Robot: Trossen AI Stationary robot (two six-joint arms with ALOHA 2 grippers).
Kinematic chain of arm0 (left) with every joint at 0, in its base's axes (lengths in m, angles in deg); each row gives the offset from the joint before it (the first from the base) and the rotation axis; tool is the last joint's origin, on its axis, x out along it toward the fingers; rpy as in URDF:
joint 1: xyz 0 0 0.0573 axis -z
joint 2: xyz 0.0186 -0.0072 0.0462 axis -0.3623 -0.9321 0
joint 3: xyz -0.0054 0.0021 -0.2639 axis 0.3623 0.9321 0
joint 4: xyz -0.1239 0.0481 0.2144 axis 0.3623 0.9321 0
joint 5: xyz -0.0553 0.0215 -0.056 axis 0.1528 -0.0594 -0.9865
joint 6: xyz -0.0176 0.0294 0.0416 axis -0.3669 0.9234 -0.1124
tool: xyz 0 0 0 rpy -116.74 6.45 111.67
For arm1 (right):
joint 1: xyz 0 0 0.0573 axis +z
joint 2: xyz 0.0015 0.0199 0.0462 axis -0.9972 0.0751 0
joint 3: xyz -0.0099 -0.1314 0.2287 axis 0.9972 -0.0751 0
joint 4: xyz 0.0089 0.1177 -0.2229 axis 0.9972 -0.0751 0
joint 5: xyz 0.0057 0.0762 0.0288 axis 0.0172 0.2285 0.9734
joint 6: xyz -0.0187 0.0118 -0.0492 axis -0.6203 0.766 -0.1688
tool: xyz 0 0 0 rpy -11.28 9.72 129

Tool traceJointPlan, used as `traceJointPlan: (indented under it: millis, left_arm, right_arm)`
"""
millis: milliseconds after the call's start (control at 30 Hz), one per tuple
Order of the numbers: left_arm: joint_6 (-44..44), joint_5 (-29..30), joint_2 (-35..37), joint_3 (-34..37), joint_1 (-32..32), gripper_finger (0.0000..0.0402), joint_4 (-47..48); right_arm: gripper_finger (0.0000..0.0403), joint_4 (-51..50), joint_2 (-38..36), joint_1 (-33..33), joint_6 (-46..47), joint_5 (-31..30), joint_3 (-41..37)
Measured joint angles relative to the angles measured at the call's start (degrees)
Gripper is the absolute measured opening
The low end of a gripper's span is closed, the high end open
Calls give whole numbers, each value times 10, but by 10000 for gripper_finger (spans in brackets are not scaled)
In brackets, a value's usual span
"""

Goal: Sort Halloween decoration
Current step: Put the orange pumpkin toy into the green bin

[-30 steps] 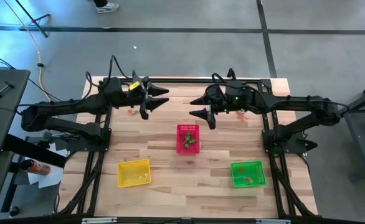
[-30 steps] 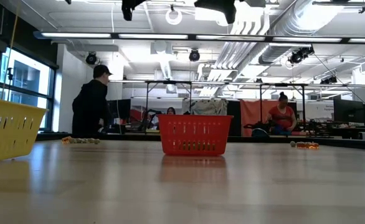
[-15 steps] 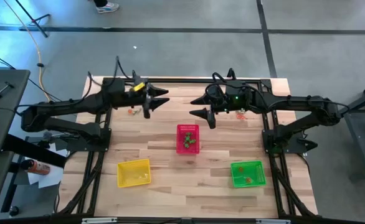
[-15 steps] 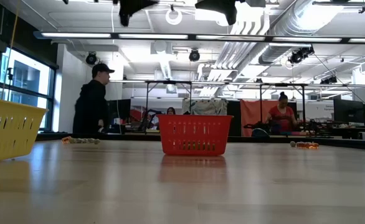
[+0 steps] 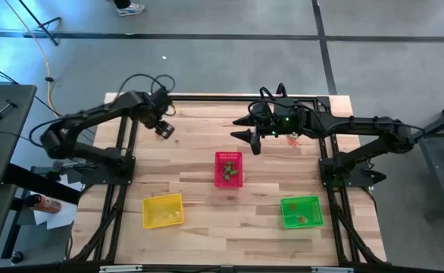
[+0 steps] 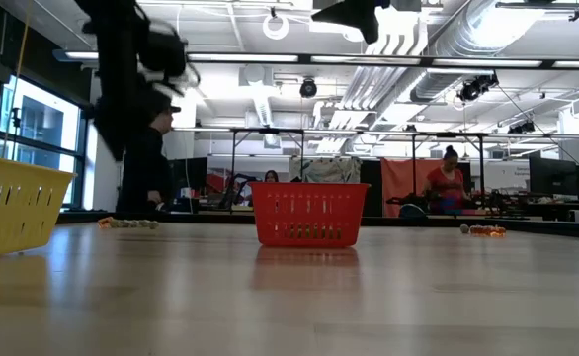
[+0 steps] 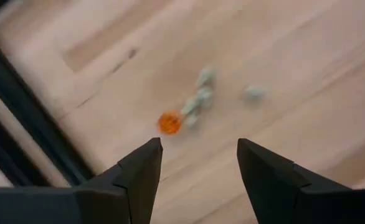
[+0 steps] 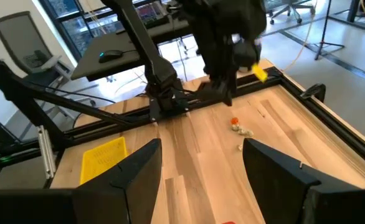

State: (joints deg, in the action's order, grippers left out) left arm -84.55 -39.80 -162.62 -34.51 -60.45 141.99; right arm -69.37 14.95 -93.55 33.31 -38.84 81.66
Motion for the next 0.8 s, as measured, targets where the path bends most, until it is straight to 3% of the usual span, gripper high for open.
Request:
traceJointPlan:
  millis: [200,467,800]
  left_arm:
    - [57,3,-70,42,-25,200,-21]
    - [166,3,-129,44,-30,200,-52]
    - [213,7,-185,44,-45,200,-68]
  right_arm:
    - [220,-8,0,0,0,0,0]
    - [220,-13,0,0,0,-6,0]
    - [220,-34,0,0,3,-7,0]
